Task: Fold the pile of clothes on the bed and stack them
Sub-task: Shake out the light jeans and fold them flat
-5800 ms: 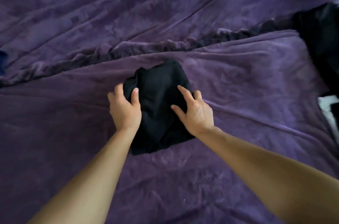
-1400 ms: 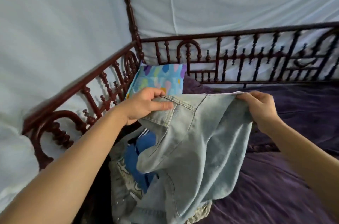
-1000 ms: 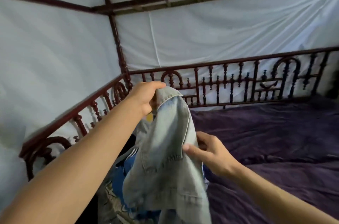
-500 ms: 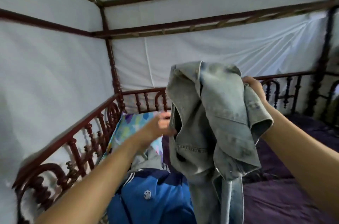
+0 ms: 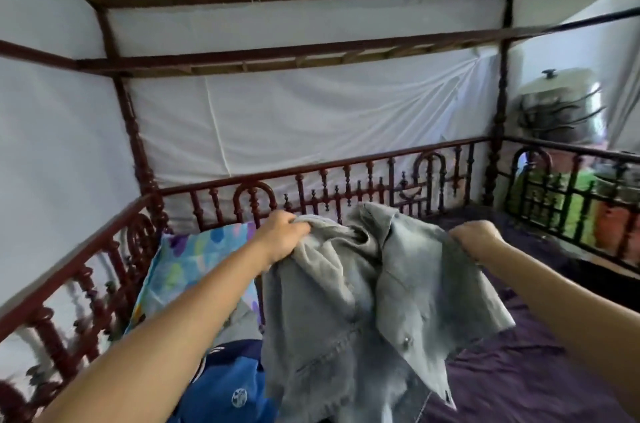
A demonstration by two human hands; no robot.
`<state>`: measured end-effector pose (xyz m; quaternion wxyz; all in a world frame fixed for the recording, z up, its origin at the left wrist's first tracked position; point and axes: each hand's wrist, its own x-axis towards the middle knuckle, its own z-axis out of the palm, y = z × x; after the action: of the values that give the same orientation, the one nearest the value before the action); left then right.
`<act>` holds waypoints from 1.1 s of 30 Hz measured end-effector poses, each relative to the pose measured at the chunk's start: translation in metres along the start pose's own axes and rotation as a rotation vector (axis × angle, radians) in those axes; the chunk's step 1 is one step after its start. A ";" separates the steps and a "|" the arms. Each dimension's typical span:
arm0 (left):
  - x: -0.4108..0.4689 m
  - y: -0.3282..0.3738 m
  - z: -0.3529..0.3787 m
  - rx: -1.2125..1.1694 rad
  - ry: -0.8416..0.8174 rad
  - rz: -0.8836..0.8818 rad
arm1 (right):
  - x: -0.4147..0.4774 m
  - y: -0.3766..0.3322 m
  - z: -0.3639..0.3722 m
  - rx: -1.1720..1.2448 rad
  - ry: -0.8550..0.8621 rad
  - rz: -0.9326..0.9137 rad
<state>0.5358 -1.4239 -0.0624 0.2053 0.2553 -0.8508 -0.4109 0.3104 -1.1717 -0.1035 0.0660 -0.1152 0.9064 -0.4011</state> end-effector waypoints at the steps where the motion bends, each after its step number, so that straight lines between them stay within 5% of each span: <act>1: 0.002 0.011 0.010 0.014 0.001 -0.001 | -0.004 0.005 0.009 -0.097 0.009 -0.095; 4: 0.011 0.026 0.034 -0.001 0.015 -0.029 | -0.043 0.005 0.034 -0.062 0.039 -0.358; 7: 0.017 0.035 0.041 -0.082 -0.013 -0.068 | -0.094 -0.004 0.062 -0.090 -0.122 -0.598; 10: 0.020 0.042 0.041 -0.133 -0.073 -0.064 | -0.120 -0.019 0.093 -0.027 -0.271 -0.621; 18: 0.018 0.008 -0.023 -0.510 -0.143 -0.040 | -0.114 -0.071 0.098 0.829 -0.376 -0.255; 22: -0.003 -0.039 -0.033 -0.089 0.109 0.029 | -0.104 -0.106 0.073 1.173 -0.400 -0.019; 25: -0.050 -0.076 -0.002 0.161 -0.405 -0.044 | -0.099 -0.129 0.057 1.327 -0.423 0.053; 27: -0.075 -0.081 0.033 0.231 -0.589 -0.057 | -0.097 -0.139 0.053 1.342 -0.432 0.050; 29: -0.088 -0.079 0.075 0.136 -0.458 0.026 | -0.098 -0.148 0.052 1.325 -0.430 0.032; 33: -0.067 -0.060 0.081 -0.077 0.100 0.086 | -0.092 -0.144 0.039 1.310 -0.337 0.048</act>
<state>0.5591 -1.3673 -0.1667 0.2748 0.2308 -0.8330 -0.4210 0.4295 -1.2689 -0.0201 0.2717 -0.0920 0.4556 -0.8427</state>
